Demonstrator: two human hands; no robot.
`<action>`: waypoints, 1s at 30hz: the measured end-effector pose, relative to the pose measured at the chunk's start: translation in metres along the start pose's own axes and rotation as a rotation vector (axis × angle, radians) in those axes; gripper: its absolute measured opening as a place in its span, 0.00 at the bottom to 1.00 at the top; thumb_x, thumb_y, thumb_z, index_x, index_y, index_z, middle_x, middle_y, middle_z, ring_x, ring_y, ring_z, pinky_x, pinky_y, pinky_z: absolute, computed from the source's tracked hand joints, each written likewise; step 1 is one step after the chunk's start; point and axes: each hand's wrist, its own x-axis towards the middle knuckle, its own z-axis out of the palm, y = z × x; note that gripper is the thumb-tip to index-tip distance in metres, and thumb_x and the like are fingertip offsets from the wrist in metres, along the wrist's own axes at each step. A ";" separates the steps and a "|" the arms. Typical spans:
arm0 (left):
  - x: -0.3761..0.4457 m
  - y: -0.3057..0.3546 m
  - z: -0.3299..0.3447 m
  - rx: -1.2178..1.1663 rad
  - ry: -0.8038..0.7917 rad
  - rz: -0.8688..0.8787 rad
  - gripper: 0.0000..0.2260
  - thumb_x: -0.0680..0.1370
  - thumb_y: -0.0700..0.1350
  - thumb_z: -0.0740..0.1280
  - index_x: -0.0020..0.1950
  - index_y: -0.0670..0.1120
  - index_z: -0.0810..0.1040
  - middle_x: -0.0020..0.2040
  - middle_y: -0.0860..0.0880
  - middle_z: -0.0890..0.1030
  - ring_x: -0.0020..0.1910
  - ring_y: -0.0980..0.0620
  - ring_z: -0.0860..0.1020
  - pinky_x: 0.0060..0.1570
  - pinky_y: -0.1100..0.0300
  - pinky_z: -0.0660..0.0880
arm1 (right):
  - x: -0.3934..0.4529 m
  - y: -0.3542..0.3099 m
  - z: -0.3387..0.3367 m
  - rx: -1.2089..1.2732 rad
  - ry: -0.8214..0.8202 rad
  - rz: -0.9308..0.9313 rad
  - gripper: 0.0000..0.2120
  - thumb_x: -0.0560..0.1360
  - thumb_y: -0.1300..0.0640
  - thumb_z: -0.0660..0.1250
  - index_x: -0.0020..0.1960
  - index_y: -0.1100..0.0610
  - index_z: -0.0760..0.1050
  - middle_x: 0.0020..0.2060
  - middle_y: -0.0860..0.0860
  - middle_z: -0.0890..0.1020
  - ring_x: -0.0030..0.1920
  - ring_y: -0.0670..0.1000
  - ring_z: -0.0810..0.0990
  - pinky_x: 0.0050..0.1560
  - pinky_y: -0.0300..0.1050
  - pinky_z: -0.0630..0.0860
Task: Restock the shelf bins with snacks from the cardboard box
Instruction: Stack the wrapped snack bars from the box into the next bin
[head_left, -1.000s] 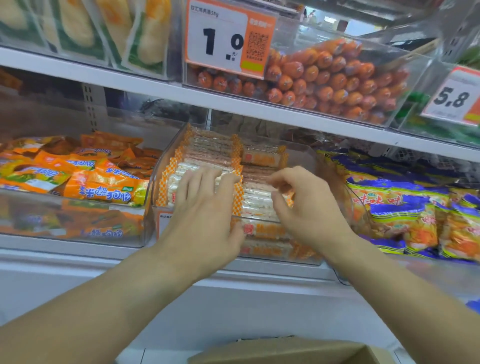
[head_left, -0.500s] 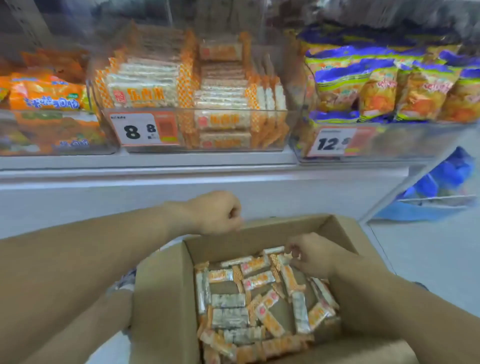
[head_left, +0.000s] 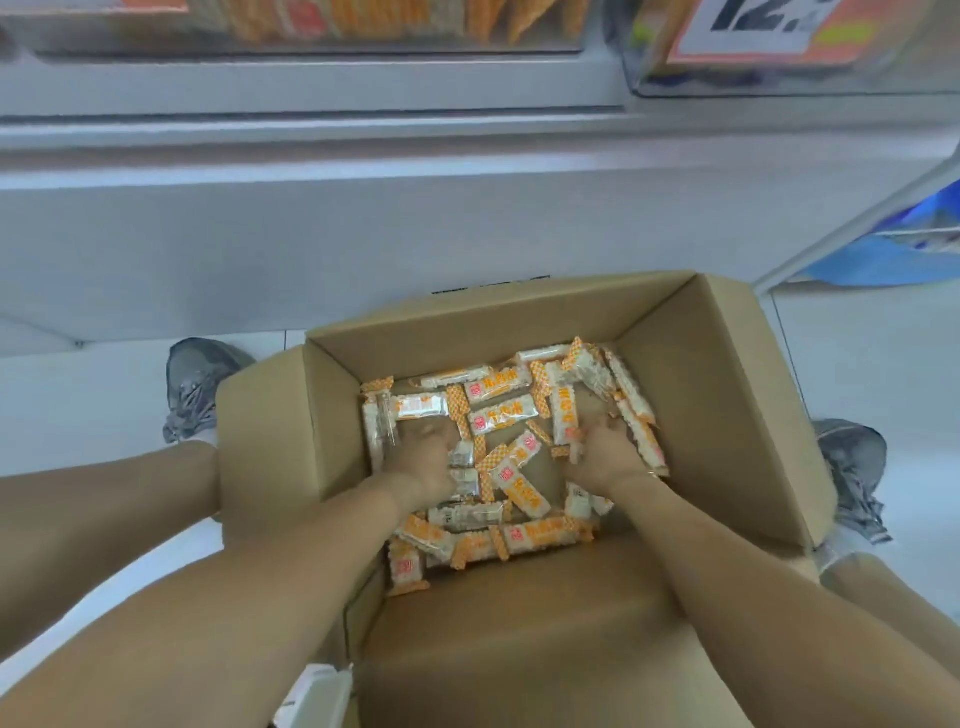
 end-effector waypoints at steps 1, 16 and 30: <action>0.002 0.000 0.003 0.058 0.004 0.011 0.25 0.75 0.39 0.67 0.71 0.47 0.67 0.72 0.47 0.65 0.71 0.45 0.66 0.67 0.51 0.70 | 0.001 -0.004 0.004 0.020 -0.015 -0.001 0.36 0.76 0.52 0.72 0.75 0.63 0.58 0.67 0.62 0.70 0.65 0.62 0.74 0.63 0.51 0.75; -0.005 0.009 0.013 0.035 -0.060 -0.052 0.10 0.74 0.47 0.74 0.40 0.42 0.78 0.35 0.47 0.74 0.34 0.51 0.74 0.29 0.58 0.67 | 0.008 -0.017 0.034 0.263 -0.326 -0.055 0.23 0.74 0.64 0.72 0.66 0.57 0.70 0.45 0.47 0.74 0.48 0.48 0.74 0.43 0.33 0.76; -0.048 -0.004 -0.017 -0.811 0.030 -0.124 0.15 0.80 0.50 0.69 0.37 0.50 0.67 0.36 0.51 0.63 0.33 0.54 0.61 0.32 0.62 0.60 | -0.023 -0.039 0.051 0.179 -0.137 -0.028 0.34 0.73 0.51 0.73 0.71 0.62 0.62 0.39 0.49 0.76 0.42 0.50 0.79 0.34 0.45 0.72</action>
